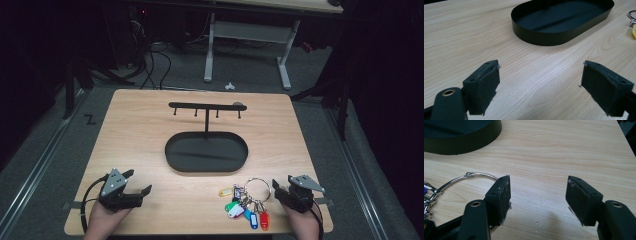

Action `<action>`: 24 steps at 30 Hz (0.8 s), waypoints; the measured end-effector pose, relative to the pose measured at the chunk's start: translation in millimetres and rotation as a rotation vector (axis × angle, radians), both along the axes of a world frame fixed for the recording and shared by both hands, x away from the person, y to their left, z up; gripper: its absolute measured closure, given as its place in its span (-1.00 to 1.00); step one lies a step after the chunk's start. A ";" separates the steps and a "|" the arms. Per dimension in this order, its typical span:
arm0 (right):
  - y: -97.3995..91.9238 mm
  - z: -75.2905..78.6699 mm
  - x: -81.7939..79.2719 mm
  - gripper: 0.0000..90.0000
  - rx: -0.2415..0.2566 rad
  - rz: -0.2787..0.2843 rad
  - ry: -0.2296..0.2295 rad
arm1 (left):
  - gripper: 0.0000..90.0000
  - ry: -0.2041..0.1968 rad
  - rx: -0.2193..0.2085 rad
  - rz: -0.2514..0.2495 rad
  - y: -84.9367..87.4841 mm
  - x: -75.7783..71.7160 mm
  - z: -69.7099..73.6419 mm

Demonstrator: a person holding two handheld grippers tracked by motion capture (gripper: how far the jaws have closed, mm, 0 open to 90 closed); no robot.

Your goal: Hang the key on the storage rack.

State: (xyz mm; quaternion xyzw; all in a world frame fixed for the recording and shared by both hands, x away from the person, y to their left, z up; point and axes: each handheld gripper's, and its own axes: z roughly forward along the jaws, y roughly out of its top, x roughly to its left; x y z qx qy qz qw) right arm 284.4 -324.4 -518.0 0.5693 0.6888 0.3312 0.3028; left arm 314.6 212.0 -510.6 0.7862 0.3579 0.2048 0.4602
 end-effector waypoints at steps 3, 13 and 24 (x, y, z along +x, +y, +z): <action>1.0 -0.3 1.5 -0.18 0.003 0.003 0.007 | -0.65 0.001 0.000 0.003 1.7 -1.0 0.1; 4.1 -0.3 3.9 -0.18 0.003 0.020 0.006 | -0.65 0.001 -0.001 0.006 3.1 -2.1 -0.2; 7.7 -1.1 4.5 -0.14 0.020 0.042 0.027 | -0.65 0.007 0.003 -0.006 1.2 -1.5 -1.4</action>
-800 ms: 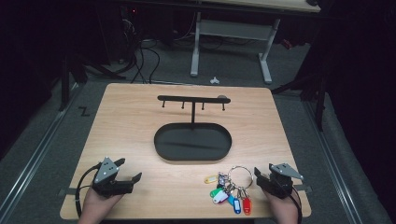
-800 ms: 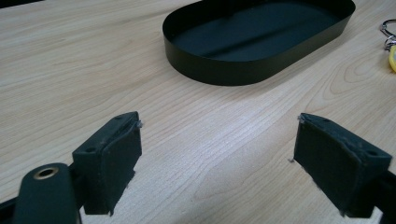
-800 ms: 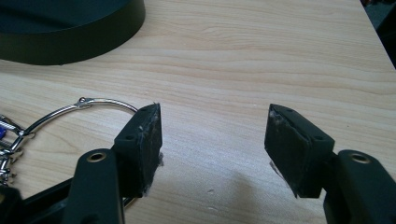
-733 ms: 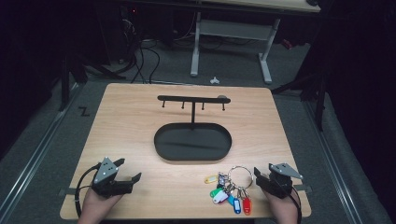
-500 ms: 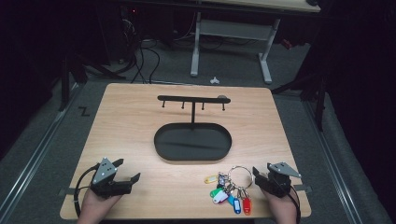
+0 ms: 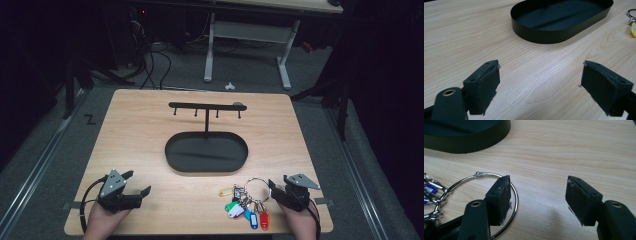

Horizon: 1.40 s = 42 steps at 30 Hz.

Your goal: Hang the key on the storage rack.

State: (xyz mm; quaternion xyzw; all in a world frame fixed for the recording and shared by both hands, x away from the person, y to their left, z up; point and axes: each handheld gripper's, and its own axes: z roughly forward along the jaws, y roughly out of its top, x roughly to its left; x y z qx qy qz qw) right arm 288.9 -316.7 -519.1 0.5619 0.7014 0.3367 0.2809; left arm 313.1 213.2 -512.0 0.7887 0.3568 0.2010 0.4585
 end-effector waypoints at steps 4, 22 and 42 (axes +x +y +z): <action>3.4 2.1 0.0 -0.07 0.007 0.020 -0.003 | -0.65 0.001 0.001 -0.002 -0.3 -0.2 -0.2; 23.8 10.7 -2.1 0.15 0.002 0.137 -0.014 | -0.65 0.005 0.004 -0.009 -0.3 -0.1 -0.4; 41.3 35.3 26.1 0.10 -0.232 0.324 0.209 | -0.63 0.008 -0.004 -0.015 1.5 -3.7 0.2</action>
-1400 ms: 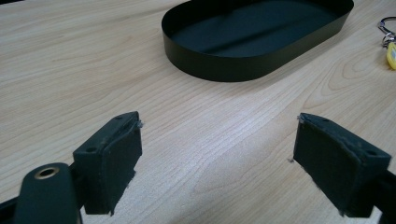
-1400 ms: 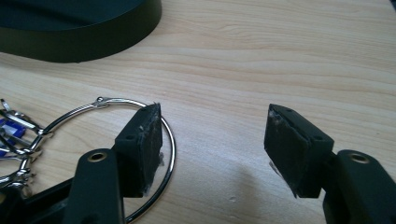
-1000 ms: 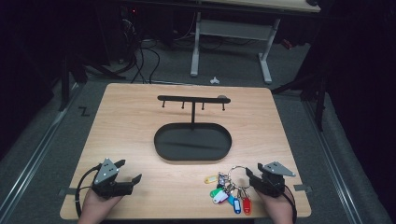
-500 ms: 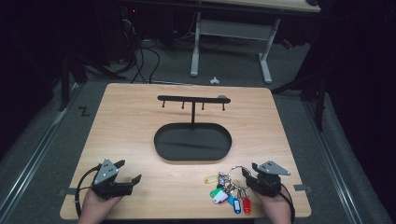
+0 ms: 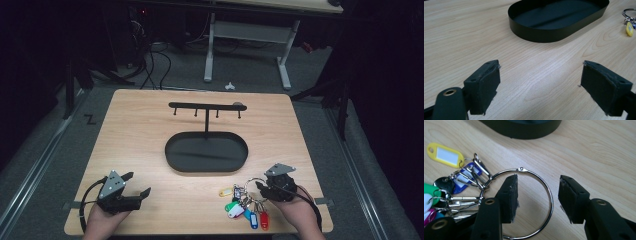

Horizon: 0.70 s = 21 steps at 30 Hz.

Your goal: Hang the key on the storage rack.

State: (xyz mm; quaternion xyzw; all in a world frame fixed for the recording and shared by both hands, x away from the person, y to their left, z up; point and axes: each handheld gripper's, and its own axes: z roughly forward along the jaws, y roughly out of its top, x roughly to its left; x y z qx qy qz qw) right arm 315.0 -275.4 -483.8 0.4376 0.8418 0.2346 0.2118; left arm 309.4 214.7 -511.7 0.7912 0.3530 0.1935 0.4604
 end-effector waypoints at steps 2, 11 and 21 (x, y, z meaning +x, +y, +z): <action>0.0 2.1 4.2 0.07 -0.009 0.009 0.033 | -0.63 -0.001 0.000 0.000 -0.3 0.1 0.0; 6.7 3.6 20.1 -0.04 -0.098 0.061 0.168 | -0.63 -0.002 0.000 -0.005 -1.1 -0.2 0.0; 20.0 2.0 43.0 -0.04 -0.210 0.121 0.307 | -0.63 0.002 0.001 -0.007 -1.0 0.3 -0.2</action>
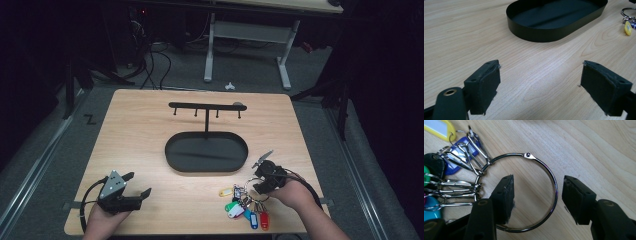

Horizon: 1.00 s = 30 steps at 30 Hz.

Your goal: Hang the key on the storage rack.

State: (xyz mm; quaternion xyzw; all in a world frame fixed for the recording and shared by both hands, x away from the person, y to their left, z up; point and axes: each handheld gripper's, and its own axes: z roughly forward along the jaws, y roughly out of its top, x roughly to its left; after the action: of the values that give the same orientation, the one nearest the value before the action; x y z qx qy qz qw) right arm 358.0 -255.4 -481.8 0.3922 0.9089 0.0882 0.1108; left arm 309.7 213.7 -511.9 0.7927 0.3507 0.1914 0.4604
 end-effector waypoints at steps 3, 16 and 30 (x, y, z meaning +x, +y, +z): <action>2.0 -0.7 4.8 -0.05 -0.025 0.007 0.032 | -0.63 -0.001 0.000 0.000 0.1 0.2 0.0; 10.2 3.9 17.8 -0.26 -0.090 0.063 0.136 | -0.63 -0.001 0.000 -0.002 0.2 0.2 0.3; 24.4 2.1 37.8 0.19 -0.200 0.185 0.180 | -0.63 0.001 0.004 -0.007 -0.3 0.6 0.2</action>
State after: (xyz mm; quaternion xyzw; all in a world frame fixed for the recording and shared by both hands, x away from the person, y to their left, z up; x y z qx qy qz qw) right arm 395.7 -231.0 -479.7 0.3002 0.9516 -0.0285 0.0588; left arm 310.3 213.4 -511.7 0.7950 0.3476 0.1903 0.4592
